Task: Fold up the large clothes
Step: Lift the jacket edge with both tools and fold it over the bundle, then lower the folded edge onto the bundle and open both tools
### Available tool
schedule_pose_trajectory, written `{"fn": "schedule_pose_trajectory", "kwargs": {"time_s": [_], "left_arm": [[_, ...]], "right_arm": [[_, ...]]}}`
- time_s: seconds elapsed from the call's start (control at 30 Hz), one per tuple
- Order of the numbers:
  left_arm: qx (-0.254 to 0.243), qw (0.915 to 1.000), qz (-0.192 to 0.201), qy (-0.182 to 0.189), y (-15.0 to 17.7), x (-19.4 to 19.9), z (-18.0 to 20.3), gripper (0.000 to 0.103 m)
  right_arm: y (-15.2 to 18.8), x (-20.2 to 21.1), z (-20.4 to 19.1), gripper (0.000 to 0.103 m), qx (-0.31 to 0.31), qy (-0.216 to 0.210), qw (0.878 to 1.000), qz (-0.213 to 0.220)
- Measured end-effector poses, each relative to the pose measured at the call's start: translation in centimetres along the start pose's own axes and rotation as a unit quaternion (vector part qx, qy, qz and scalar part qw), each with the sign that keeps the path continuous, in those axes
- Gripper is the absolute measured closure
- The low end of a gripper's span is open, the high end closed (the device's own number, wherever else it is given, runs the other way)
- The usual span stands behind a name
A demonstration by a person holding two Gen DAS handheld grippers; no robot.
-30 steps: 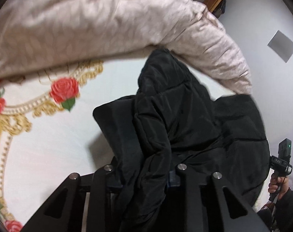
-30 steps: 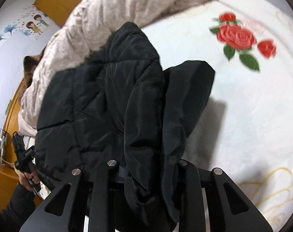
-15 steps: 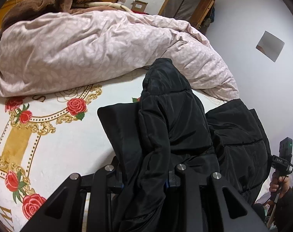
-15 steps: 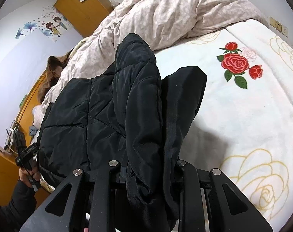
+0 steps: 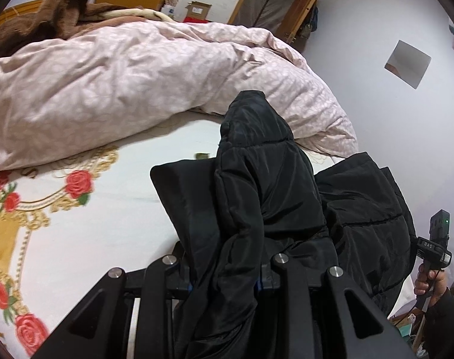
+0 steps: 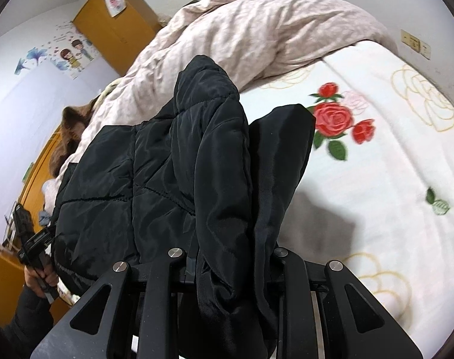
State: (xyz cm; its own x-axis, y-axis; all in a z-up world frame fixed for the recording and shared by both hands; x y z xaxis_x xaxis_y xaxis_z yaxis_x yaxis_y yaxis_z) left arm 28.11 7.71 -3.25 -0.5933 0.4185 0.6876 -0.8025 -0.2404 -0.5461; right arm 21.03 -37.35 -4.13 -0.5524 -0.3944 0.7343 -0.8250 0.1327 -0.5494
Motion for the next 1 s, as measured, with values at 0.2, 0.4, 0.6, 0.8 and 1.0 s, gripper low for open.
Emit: {"fn": "schedule_pose_trajectory", "kwargs": {"time_s": [0.2, 0.4, 0.6, 0.8, 1.0], "left_arm": [[0.0, 0.9996, -0.017, 0.021, -0.5, -5.7, 3.9, 0.075], [-0.012, 0.9986, -0.04, 0.033, 0.5, -11.9, 7.2, 0.074], [0.005, 0.9981, -0.061, -0.006, 2.8, -16.9, 5.3, 0.068], [0.008, 0.9968, -0.078, -0.013, 3.5, -16.7, 3.8, 0.049], [-0.005, 0.9984, -0.045, -0.033, 1.9, -13.5, 3.3, 0.043]], "right_arm": [[-1.3, -0.2, 5.3, 0.078, -0.015, 0.034, 0.999, 0.008], [-2.4, -1.2, 11.5, 0.077, -0.04, 0.065, 0.997, 0.015], [-1.0, -4.4, 15.9, 0.067, -0.075, 0.084, 0.994, -0.005], [0.0, -4.1, 16.8, 0.044, -0.091, 0.104, 0.99, -0.011], [-1.2, 0.5, 16.0, 0.042, -0.056, 0.16, 0.985, 0.021]]}}
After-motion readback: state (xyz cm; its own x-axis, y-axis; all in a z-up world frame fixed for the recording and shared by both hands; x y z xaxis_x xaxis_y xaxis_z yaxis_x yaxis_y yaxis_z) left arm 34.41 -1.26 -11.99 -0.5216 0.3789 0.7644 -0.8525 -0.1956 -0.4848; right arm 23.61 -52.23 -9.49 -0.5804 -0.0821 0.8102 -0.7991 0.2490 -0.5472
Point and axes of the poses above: each gripper's, at about its wrist camera, not at the fingertips, and x roughly against the way its jaws point, z to its right, y to its underside, the point moved 6 cm from there along -x, roughly the way its jaws point, and after that the axes turned 11 degrees about x, right-handed, at the moved point
